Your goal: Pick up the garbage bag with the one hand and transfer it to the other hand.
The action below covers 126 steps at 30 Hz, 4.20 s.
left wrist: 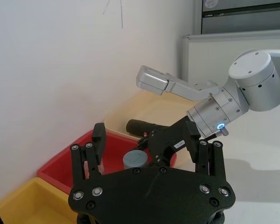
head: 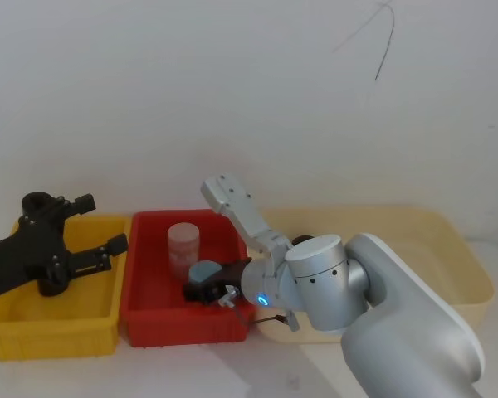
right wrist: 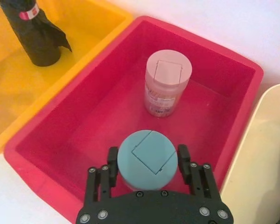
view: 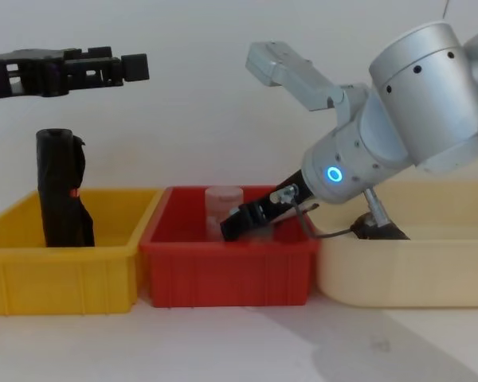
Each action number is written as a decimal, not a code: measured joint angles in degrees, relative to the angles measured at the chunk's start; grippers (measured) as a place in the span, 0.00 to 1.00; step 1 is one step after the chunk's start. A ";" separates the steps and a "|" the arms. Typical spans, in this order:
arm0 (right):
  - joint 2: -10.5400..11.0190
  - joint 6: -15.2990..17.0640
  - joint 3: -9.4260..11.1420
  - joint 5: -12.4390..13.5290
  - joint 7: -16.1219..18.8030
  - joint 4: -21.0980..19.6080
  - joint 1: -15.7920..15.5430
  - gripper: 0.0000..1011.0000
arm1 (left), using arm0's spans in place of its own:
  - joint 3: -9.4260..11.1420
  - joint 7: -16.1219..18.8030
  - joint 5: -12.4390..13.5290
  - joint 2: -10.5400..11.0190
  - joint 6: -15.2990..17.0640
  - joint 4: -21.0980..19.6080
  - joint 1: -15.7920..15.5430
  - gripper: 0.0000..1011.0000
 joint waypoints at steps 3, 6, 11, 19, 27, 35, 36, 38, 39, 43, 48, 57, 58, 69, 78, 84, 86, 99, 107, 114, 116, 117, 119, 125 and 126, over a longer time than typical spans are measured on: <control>-0.09 -0.02 0.18 0.09 0.17 -0.22 -0.12 0.71 | 0.00 0.00 0.00 0.00 0.00 0.00 0.00 0.99; -0.18 -0.03 0.53 0.29 0.41 -0.64 -0.30 0.66 | 0.00 0.00 0.00 0.00 0.00 0.00 0.00 0.99; -0.29 0.00 1.46 0.81 0.71 -1.75 -0.72 0.66 | 0.00 0.00 0.00 0.00 0.00 0.00 0.00 0.99; -0.02 0.29 4.90 2.26 0.35 -6.12 -2.26 0.66 | 0.00 0.00 0.00 0.00 0.00 0.00 0.00 0.99; 1.17 -0.17 8.99 3.05 -1.33 -11.79 -4.27 0.66 | 0.00 0.00 0.00 0.00 0.00 0.00 0.00 0.99; 3.73 -1.43 13.36 3.22 -2.81 -16.89 -6.75 0.66 | 0.00 0.00 0.00 0.00 0.00 0.00 0.00 0.99; 4.22 -1.73 14.30 3.21 -3.07 -17.75 -7.25 0.66 | 0.00 0.00 0.00 0.00 0.00 0.00 0.00 0.99; 5.13 -2.31 15.54 3.14 -3.50 -18.62 -7.96 0.66 | 0.00 0.00 0.00 0.00 0.00 0.00 0.00 0.99; 5.28 -2.55 15.74 3.07 -3.64 -18.76 -8.07 0.66 | 0.00 0.00 0.00 0.00 0.00 0.00 0.00 0.99; 6.45 -3.83 17.14 2.47 -4.30 -19.52 -8.94 0.66 | 0.00 0.00 0.00 0.00 0.00 0.00 0.00 0.99; 7.58 -5.76 18.18 1.41 -5.19 -19.67 -9.71 0.72 | 0.00 0.00 0.00 0.00 0.00 0.00 0.00 0.99; 9.31 -11.35 18.35 -1.81 -6.98 -19.91 -11.45 0.95 | 0.00 0.00 0.00 0.00 0.00 0.00 0.00 0.99; 9.52 -12.58 18.20 -2.42 -7.34 -20.15 -11.84 0.99 | 0.00 0.00 0.00 0.00 0.00 0.00 0.00 0.99; 11.12 -19.72 16.04 -5.64 -8.32 -25.43 -17.93 0.99 | 0.03 0.00 0.00 0.00 0.01 0.04 -0.05 0.99; 12.68 -23.71 13.47 -6.94 -6.85 -31.76 -24.94 0.99 | 1.35 -0.89 0.07 -1.22 0.52 3.84 -2.66 0.99; 13.65 -25.45 11.61 -7.59 -5.45 -35.24 -29.06 0.99 | 2.55 -1.53 0.61 -2.37 0.77 7.11 -4.83 0.99; 13.88 -25.85 11.12 -7.78 -5.10 -36.09 -30.13 0.99 | 2.77 -1.64 0.72 -2.56 0.81 7.68 -5.23 0.99; 14.69 -27.31 9.41 -8.44 -3.86 -39.04 -33.71 0.99 | 3.90 -2.21 1.27 -3.66 1.02 10.68 -7.27 0.99; 14.87 -27.68 9.03 -8.59 -3.57 -39.78 -34.61 0.99 | 4.16 -2.36 1.40 -3.88 1.07 11.37 -7.75 0.99; 14.96 -27.84 8.82 -8.67 -3.38 -40.15 -35.06 0.99 | 4.29 -2.41 1.45 -4.00 1.11 11.69 -7.98 0.99; 14.98 -27.88 8.77 -8.68 -3.35 -40.22 -35.16 0.99 | 4.31 -2.42 1.46 -4.03 1.11 11.76 -8.02 0.99; 14.98 -27.89 8.76 -8.68 -3.34 -40.25 -35.20 0.99 | 4.32 -2.42 1.47 -4.03 1.11 11.80 -8.05 0.99; 14.99 -27.92 8.73 -8.69 -3.33 -40.31 -35.26 0.99 | 4.36 -2.44 1.47 -4.04 1.11 11.86 -8.11 0.99; 15.03 -27.97 8.65 -8.72 -3.29 -40.42 -35.42 0.99 | 5.18 -3.40 1.81 -4.96 1.07 13.91 -9.78 0.99; 15.03 -27.97 8.65 -8.73 -3.29 -40.43 -35.42 0.99 | 5.44 -3.62 1.92 -5.37 1.01 14.74 -10.39 0.99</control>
